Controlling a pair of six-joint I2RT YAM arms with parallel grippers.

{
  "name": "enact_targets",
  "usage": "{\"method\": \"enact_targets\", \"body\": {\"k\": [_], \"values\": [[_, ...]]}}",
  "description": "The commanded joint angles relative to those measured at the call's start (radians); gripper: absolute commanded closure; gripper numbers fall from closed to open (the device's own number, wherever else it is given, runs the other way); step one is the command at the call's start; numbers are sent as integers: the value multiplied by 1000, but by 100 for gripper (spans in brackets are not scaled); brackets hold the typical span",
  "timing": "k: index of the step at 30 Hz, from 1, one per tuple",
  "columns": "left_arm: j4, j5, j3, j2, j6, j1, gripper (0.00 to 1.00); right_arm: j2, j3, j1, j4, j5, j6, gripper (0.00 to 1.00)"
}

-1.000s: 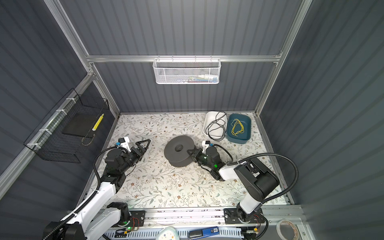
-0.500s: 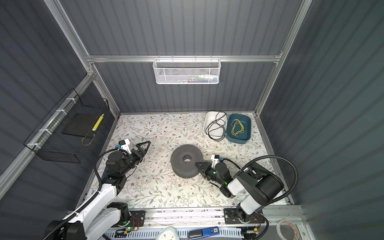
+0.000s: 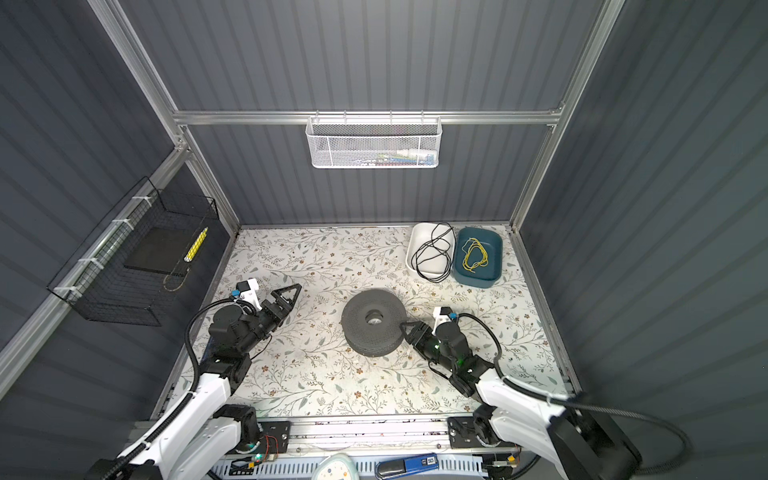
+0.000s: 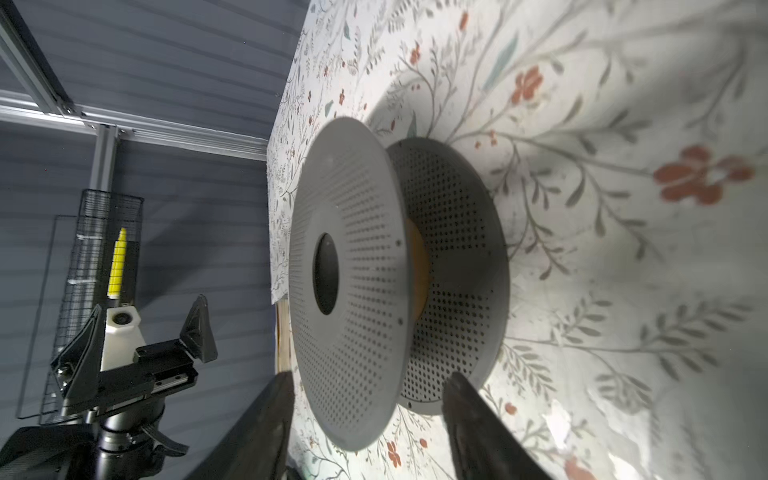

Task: Wrap the cables
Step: 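Reach the right gripper into the white tub over the black cable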

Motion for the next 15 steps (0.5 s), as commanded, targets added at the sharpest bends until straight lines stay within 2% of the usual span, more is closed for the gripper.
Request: {"method": "enact_targets", "body": {"k": [1,4,7,8,12,15], "values": [[-106,-47,33,-46,57,-7,0,-139,127,-49,-536,133,-223,39],[-129,-45,29,-64,59,-9,1,-142,256,-131,-660,123,-386,43],[-136,-19,36,-54,60,-10,1,-27,450,-204,-705,98,-554,48],[-141,22,41,-46,61,-11,1,40,528,-218,-730,95,-595,51],[-189,58,69,-16,71,-22,1,349,802,-273,-775,33,-741,51],[-237,58,89,-19,94,-33,0,581,996,-308,-816,-6,-811,47]]}}
